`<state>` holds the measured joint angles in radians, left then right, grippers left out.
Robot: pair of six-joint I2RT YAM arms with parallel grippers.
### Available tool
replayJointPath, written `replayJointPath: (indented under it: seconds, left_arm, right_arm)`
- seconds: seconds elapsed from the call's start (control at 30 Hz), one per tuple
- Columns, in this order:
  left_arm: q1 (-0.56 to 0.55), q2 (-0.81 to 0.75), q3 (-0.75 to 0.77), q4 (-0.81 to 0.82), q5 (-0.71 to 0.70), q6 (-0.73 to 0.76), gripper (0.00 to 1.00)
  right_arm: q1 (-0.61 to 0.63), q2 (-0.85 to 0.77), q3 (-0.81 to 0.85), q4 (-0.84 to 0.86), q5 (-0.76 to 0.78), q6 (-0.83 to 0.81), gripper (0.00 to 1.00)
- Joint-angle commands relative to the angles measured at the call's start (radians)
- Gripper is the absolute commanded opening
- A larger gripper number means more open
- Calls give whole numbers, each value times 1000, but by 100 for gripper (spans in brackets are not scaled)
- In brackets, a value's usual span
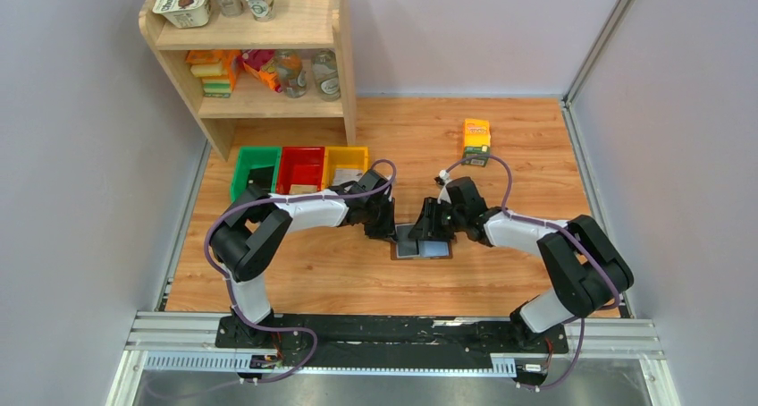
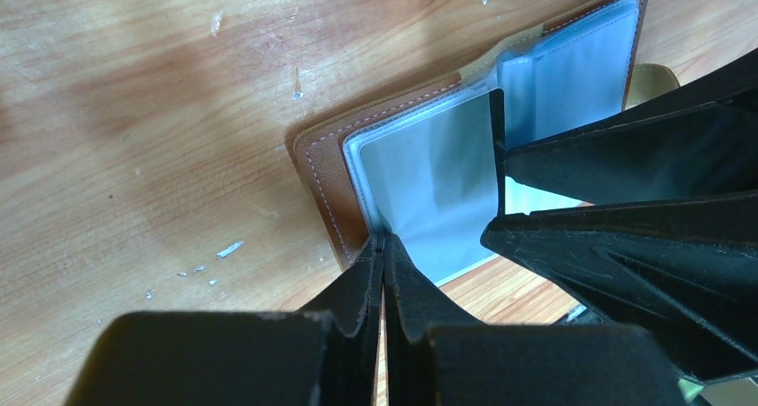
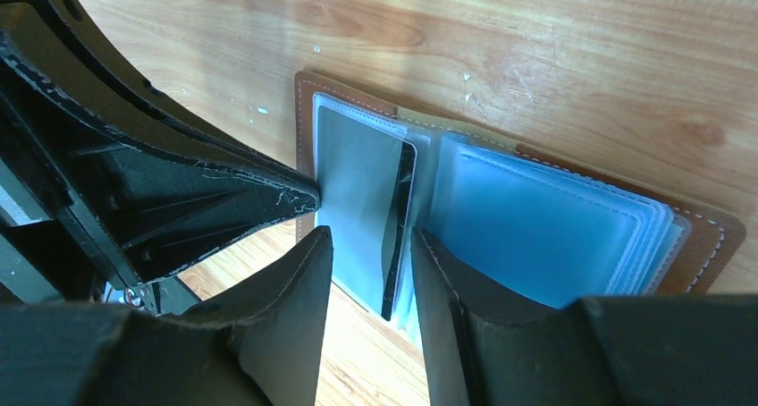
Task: Take the credit cards out of the card holder
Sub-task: Remove the credit card from the card holder.
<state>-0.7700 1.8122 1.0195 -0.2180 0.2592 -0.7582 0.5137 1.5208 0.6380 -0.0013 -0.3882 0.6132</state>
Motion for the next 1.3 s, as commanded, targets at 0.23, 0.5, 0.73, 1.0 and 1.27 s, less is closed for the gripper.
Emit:
replayJointPath:
  seconds: [0.23,0.5,0.73,1.0,1.27]
  left_arm:
    - [-8,7,-35,-67,-38,10,3]
    - [-8,9,-53,-66,-49,10,3]
    - [-8,10,-50,-67,-48,11,3]
    - [-8,9,-48,-89,-61,23,2]
    - [-6,2,-53,-129,-98,39,2]
  right_arm:
    - [-21,-11,-70,263,-219,54,42]
    - [-43,21,-106,432,-339,118,35]
    - [-38,151,-71,454,-368,135,33]
    - [-18,225,-34,431,-411,123,34]
    - [-99,168,-87,523,-489,175,31]
